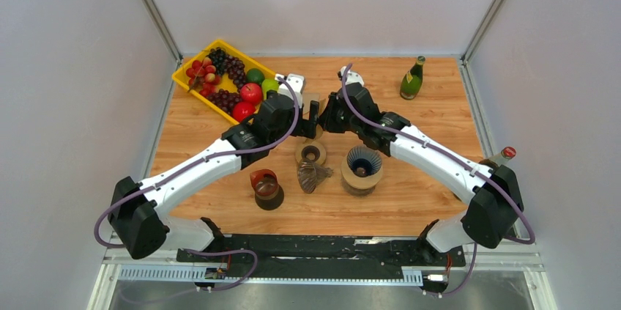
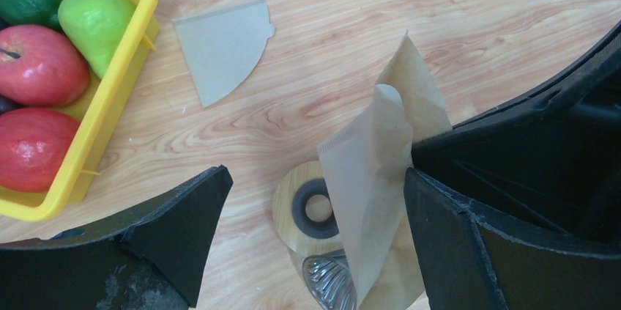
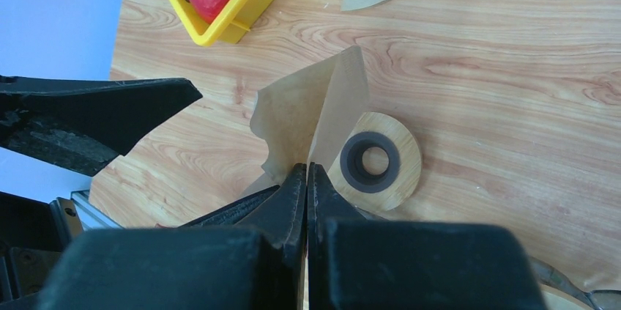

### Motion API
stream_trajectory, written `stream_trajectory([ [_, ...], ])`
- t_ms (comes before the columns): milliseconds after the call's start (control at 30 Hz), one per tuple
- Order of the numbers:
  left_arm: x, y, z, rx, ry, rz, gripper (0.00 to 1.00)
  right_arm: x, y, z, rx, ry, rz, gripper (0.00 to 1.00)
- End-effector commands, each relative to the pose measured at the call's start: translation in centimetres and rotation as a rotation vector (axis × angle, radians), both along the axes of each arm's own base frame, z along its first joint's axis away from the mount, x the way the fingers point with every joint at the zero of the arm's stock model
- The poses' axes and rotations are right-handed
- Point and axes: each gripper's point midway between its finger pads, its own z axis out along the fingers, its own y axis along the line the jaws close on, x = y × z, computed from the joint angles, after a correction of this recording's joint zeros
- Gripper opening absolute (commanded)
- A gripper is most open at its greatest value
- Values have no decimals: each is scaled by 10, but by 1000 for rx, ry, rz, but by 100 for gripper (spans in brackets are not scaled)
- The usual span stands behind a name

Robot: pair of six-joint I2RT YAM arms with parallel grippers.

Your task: Place the coffee filter in the dripper

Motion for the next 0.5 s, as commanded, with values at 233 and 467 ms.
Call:
stream_trajectory([
  [233, 2, -8, 19, -36, -6, -1, 100, 9, -5, 17, -39, -74, -37, 0],
  [467, 4, -10, 23, -68, -6, 13, 100, 6, -2, 20, -34, -80, -14, 0],
])
